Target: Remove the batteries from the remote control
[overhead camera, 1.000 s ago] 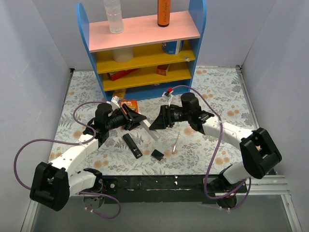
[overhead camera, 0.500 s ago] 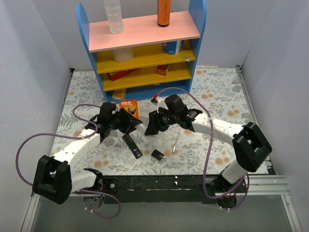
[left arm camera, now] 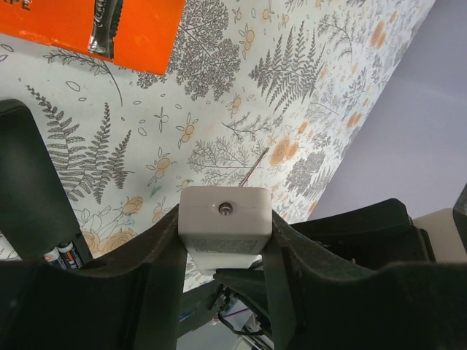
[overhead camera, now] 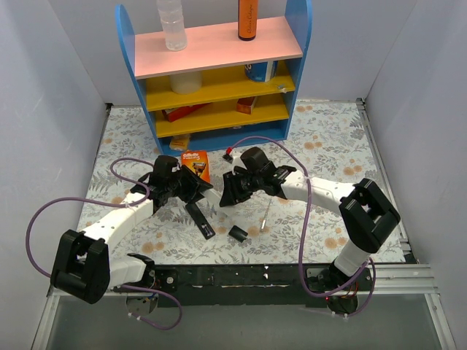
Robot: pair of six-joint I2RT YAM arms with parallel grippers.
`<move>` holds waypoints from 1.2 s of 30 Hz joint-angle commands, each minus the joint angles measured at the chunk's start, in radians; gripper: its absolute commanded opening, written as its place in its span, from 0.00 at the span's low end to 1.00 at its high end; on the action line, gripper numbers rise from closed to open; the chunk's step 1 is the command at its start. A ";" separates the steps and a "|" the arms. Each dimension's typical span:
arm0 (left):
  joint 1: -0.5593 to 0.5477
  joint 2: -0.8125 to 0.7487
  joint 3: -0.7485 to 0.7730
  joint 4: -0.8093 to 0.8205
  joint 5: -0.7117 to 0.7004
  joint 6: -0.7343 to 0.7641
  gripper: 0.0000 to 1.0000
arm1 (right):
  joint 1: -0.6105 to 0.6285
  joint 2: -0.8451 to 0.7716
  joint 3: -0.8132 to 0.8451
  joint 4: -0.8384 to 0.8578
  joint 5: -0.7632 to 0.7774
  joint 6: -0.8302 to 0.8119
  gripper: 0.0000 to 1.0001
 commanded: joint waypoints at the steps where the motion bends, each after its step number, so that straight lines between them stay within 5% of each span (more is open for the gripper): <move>1: -0.005 -0.011 0.079 -0.026 -0.050 0.009 0.00 | 0.011 -0.003 -0.030 -0.051 0.082 -0.036 0.37; 10: -0.005 0.027 0.093 -0.051 -0.087 0.038 0.00 | 0.011 -0.032 -0.103 -0.029 0.117 -0.049 0.29; 36: -0.005 0.035 0.081 -0.085 -0.223 0.080 0.00 | 0.010 -0.027 -0.149 -0.026 0.093 -0.104 0.40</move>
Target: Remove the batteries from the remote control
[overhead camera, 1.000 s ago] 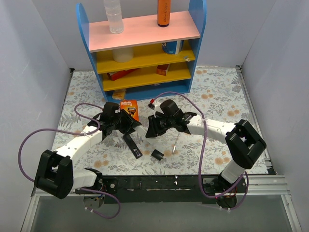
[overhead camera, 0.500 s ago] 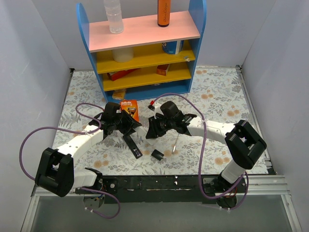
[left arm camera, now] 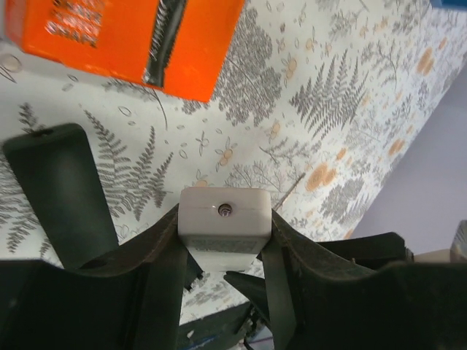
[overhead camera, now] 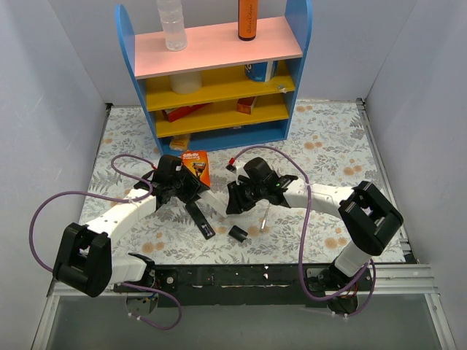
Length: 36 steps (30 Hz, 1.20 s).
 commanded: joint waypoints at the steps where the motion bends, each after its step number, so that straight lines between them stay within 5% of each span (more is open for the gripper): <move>1: 0.022 -0.015 0.038 0.003 -0.100 0.025 0.00 | -0.011 0.002 -0.006 -0.126 0.026 -0.030 0.43; 10: 0.023 -0.007 0.024 0.012 -0.083 0.014 0.00 | -0.016 0.029 0.077 -0.061 -0.042 0.061 0.75; 21: 0.022 -0.003 0.018 0.035 -0.022 -0.018 0.00 | -0.022 0.152 0.200 -0.014 -0.050 0.179 0.76; 26: 0.022 -0.004 0.021 0.041 -0.011 -0.027 0.00 | -0.022 0.195 0.227 -0.014 -0.030 0.203 0.68; 30: 0.022 -0.003 0.024 0.039 -0.017 -0.024 0.00 | -0.022 0.198 0.192 -0.012 -0.014 0.188 0.50; 33: 0.022 0.005 0.030 0.036 -0.020 -0.018 0.00 | -0.021 0.186 0.143 -0.014 -0.011 0.160 0.27; 36: 0.023 0.014 0.041 0.029 -0.029 -0.010 0.00 | -0.022 0.166 0.102 -0.012 -0.027 0.116 0.18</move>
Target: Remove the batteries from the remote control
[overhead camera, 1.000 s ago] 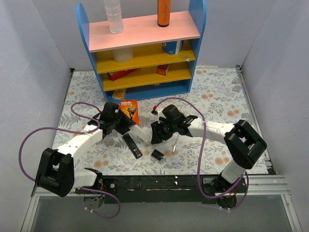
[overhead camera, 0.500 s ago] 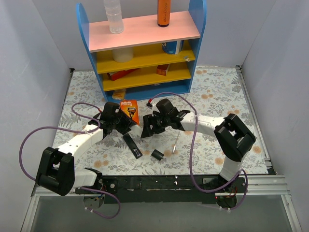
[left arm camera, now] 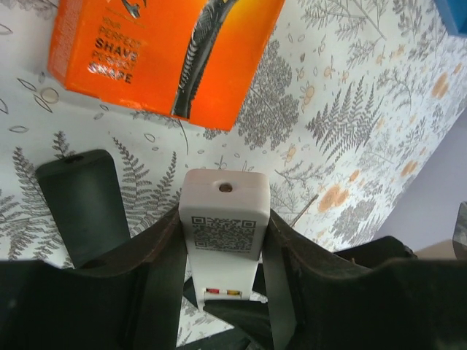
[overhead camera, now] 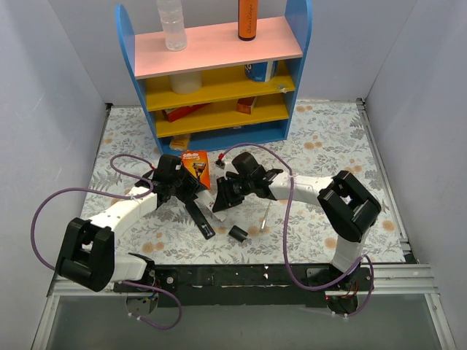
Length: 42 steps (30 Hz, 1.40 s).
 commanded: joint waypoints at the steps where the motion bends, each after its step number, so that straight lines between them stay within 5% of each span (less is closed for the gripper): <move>1: -0.002 -0.015 0.042 0.008 0.015 -0.022 0.00 | -0.023 -0.021 -0.068 -0.013 0.076 -0.032 0.17; 8: -0.001 -0.010 0.047 0.007 0.003 -0.018 0.00 | -0.025 -0.037 -0.098 -0.032 0.097 -0.062 0.24; 16: -0.002 -0.012 0.047 0.001 -0.024 0.008 0.00 | -0.039 -0.050 -0.086 0.022 0.071 -0.018 0.53; 42: -0.001 -0.059 0.193 -0.202 -0.284 0.145 0.00 | -0.055 -0.175 -0.157 -0.001 0.104 -0.053 0.52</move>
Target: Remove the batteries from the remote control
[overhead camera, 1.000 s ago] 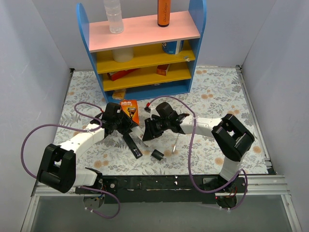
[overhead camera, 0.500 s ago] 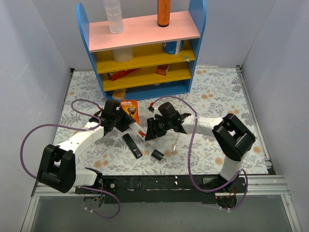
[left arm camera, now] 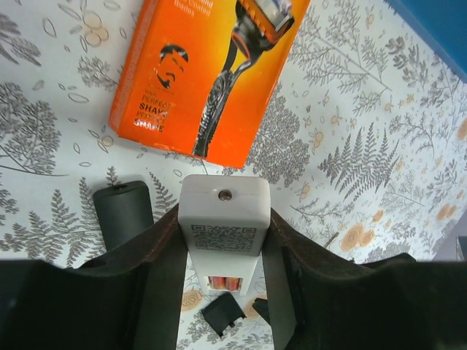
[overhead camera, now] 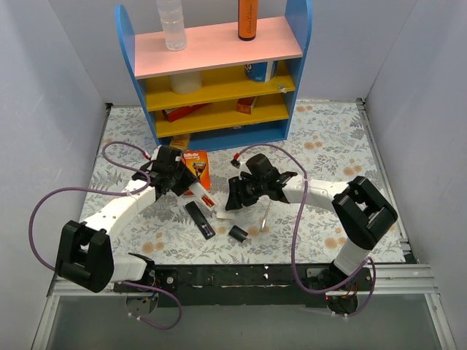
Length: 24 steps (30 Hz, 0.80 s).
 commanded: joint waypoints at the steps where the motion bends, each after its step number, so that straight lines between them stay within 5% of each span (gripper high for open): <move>1: 0.003 -0.068 0.098 -0.078 -0.136 0.067 0.00 | -0.004 -0.062 -0.012 0.003 0.022 -0.018 0.52; 7: 0.040 -0.052 0.152 -0.208 -0.165 0.179 0.00 | -0.006 -0.103 -0.029 0.002 0.040 -0.024 0.52; 13: 0.236 -0.038 0.132 -0.282 -0.054 0.346 0.00 | -0.012 -0.160 -0.055 -0.048 0.074 -0.042 0.52; 24: 0.250 0.074 0.063 -0.321 0.039 0.386 0.00 | -0.038 -0.209 -0.081 -0.073 0.119 -0.047 0.53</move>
